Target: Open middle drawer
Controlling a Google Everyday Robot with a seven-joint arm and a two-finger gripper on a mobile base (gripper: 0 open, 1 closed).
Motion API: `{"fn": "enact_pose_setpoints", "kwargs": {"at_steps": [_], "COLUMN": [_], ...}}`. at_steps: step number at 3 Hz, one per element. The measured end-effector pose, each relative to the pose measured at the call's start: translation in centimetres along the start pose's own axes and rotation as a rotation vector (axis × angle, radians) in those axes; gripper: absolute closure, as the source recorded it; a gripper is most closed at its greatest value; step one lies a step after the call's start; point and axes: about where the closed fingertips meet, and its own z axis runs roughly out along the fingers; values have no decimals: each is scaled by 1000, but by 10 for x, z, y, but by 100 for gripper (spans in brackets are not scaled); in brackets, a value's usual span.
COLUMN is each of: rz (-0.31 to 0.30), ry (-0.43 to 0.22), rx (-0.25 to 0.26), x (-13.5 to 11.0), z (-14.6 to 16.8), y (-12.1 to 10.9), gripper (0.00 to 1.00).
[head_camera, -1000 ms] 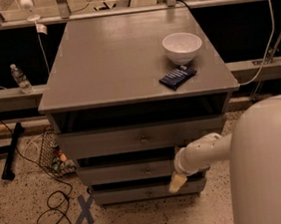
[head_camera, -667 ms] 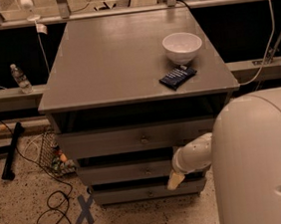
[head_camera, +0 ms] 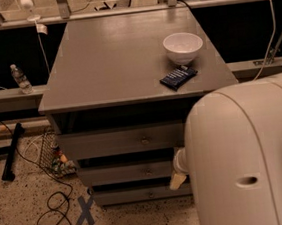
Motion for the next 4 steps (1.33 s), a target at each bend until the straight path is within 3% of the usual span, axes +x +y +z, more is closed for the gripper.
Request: {"fn": "enact_pose_setpoints", "kwargs": {"at_steps": [1,3,4], "rz": [-66,-141,-151], "ry": [13,-9,-18], "rx": [28,20,7], "x": [5,7,7], "z": [13,46,61], "y": [-5,0,1], "gripper": [0,0,16]}}
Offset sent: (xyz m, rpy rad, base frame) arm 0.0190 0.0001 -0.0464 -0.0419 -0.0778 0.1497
